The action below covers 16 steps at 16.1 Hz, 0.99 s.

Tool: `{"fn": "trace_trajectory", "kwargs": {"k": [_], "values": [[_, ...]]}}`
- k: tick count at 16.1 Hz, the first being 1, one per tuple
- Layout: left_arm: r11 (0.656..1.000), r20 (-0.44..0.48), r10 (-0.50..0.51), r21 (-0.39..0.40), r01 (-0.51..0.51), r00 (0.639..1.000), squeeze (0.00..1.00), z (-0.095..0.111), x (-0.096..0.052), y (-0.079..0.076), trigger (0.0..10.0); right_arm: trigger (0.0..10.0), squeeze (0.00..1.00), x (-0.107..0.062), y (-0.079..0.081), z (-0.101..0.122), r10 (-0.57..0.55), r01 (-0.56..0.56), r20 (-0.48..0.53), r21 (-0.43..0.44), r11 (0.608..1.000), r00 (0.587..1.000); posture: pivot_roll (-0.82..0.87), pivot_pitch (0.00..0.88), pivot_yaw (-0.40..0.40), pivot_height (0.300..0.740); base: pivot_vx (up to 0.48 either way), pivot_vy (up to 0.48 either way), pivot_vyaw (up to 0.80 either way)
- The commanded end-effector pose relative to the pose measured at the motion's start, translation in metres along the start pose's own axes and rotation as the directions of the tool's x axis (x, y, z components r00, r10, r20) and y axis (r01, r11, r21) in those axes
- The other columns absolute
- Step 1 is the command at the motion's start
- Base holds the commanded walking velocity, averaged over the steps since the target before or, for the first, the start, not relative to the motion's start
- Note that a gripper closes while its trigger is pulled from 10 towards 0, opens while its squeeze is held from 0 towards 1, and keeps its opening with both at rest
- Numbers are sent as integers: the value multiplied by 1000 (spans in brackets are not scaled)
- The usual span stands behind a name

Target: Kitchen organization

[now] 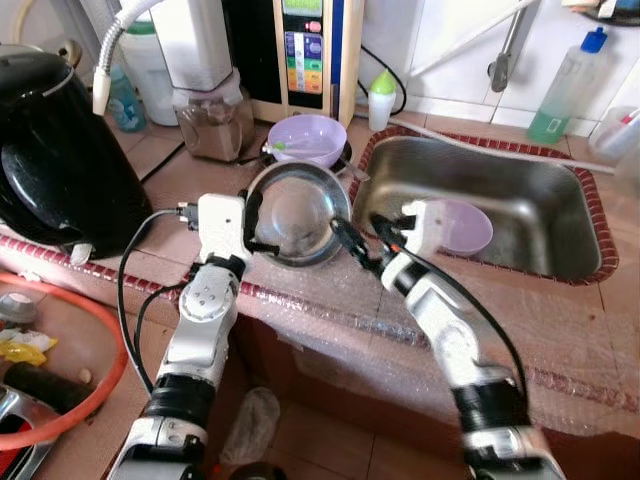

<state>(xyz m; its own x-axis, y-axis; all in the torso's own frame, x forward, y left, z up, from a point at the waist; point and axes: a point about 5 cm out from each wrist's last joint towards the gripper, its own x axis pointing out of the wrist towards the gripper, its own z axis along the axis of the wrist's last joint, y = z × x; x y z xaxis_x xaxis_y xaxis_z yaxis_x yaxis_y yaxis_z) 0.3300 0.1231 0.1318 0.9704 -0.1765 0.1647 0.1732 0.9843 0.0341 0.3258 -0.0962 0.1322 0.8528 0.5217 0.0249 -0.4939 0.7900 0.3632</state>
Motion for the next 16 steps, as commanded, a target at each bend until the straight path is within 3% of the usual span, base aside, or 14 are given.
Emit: {"fn": "trace_trajectory", "kwargs": {"k": [1,3,4,5,6,13,14,15,16], "values": [[1000,48,3,-12,-2,999,0,9,1,1,0,10000,0,10,3,-1,-15,15,0,-15,1000,1000,-19,0,37,740,0,0,0],[1000,60,-2,-16,3,998,0,12,1,1,0,10000,0,22,8,-3,-18,18,7,5,1000,1000,-11,0,30,740,0,0,0],[1000,66,-2,-18,4,998,0,13,1,2,0,8667,0,26,10,-3,-27,26,11,9,1000,1000,-9,0,28,740,0,0,0],[1000,75,-2,-26,4,997,0,14,0,2,0,3255,0,32,11,-3,-38,38,12,14,999,999,-4,0,24,740,0,0,0],[1000,84,-2,-31,5,996,0,16,-1,2,0,0,0,36,12,-3,-48,48,16,11,999,999,6,0,18,740,0,0,0],[995,122,-40,-91,51,992,0,24,-6,0,0,39,0,42,-1,-14,-122,122,-6,115,986,993,29,0,5,740,0,0,0],[994,122,-41,-97,53,992,0,24,-6,0,0,863,0,42,-2,-15,-124,124,-7,115,986,992,31,0,4,740,0,0,0],[991,126,-58,-109,72,990,0,26,-6,-1,0,3020,0,42,-3,-17,-125,126,-12,116,985,992,30,0,6,740,0,0,0],[990,129,-63,-117,79,990,0,27,-6,-1,0,4196,0,42,-4,-17,-126,127,-14,117,985,992,30,0,6,740,0,0,0]]}}
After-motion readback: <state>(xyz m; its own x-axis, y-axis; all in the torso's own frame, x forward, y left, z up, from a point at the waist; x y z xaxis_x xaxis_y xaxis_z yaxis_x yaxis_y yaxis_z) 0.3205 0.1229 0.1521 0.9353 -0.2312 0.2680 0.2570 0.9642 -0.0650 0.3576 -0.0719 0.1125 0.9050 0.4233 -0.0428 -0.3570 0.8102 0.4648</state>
